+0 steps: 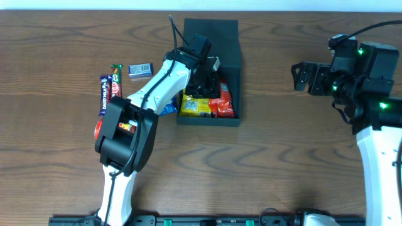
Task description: Pack container
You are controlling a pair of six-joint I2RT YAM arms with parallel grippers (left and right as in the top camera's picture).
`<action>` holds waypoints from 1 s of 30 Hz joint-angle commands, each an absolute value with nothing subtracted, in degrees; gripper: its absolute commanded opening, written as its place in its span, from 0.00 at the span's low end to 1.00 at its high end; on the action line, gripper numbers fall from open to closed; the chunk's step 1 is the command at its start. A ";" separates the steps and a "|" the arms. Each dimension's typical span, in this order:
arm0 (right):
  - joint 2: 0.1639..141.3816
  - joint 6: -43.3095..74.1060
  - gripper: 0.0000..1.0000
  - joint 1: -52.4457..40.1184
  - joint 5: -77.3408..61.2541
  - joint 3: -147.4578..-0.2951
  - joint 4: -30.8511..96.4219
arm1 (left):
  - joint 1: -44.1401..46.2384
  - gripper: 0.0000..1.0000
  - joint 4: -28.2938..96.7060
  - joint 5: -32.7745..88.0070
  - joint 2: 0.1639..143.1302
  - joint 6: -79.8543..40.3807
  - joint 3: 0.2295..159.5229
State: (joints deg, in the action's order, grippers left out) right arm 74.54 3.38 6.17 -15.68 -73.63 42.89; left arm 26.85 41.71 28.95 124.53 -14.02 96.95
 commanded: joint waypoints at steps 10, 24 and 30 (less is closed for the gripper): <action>74.65 2.70 0.99 6.46 -16.14 -73.80 43.09 | 23.99 0.06 52.18 24.29 122.43 -9.47 106.26; 74.65 2.72 0.99 6.46 -16.19 -73.80 43.07 | 22.81 0.06 65.98 14.09 119.90 -0.75 113.47; 74.65 2.70 0.99 6.44 -18.28 -73.80 43.09 | 22.72 0.06 65.98 13.91 119.90 -0.58 112.22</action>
State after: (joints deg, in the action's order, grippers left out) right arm 74.63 3.38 6.17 -16.99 -73.63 42.98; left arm 23.03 65.69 15.00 120.33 -1.43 112.73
